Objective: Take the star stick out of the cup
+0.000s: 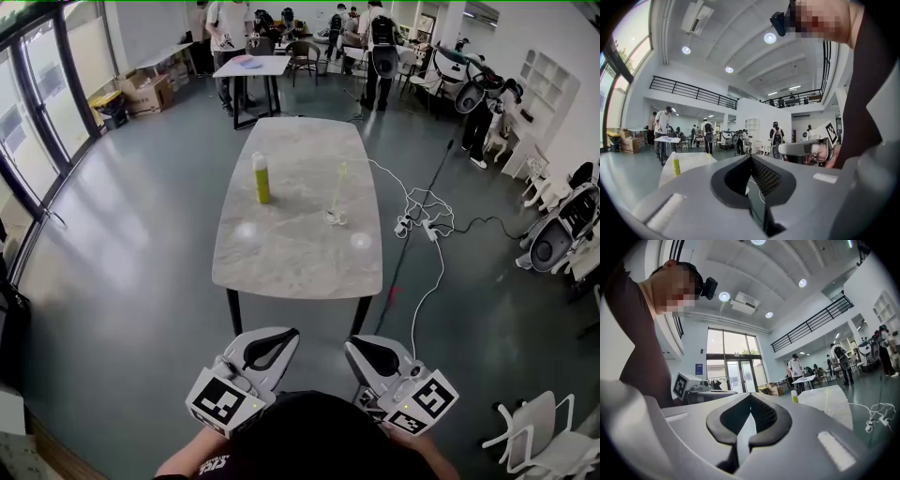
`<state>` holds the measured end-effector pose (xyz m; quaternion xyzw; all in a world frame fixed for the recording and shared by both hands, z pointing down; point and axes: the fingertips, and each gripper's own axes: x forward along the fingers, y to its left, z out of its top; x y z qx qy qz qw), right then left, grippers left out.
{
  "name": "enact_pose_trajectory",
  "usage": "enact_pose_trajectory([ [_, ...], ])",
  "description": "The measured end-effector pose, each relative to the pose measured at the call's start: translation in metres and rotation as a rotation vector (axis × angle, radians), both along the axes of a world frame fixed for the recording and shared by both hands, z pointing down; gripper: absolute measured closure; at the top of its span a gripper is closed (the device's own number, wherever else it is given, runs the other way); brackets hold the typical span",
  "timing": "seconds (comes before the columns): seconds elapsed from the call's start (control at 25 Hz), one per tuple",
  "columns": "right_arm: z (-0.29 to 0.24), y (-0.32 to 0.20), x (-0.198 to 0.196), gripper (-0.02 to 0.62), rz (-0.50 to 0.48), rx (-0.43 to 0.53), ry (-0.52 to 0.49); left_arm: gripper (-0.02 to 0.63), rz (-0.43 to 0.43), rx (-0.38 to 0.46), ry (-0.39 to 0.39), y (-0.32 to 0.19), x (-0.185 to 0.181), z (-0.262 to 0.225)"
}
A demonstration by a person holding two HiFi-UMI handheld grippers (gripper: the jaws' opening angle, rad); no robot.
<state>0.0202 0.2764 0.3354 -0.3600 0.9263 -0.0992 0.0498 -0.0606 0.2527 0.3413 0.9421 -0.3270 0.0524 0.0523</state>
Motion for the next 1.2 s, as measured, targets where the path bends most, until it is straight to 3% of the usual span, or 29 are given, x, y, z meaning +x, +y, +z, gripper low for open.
enact_pose_trajectory([
  [0.48, 0.019, 0.007, -0.080, 0.540, -0.049, -0.059, 0.002, 0.604, 0.007, -0.038, -0.002, 0.009, -0.066, 0.016],
  [0.88, 0.032, -0.017, -0.083, 0.538, -0.063, -0.145, -0.016, 0.604, 0.012, -0.078, 0.033, -0.014, -0.066, 0.027],
  [1.2, 0.043, -0.078, -0.063, 0.540, -0.125, -0.153, -0.048, 0.604, -0.030, -0.100, 0.021, -0.074, -0.043, 0.038],
])
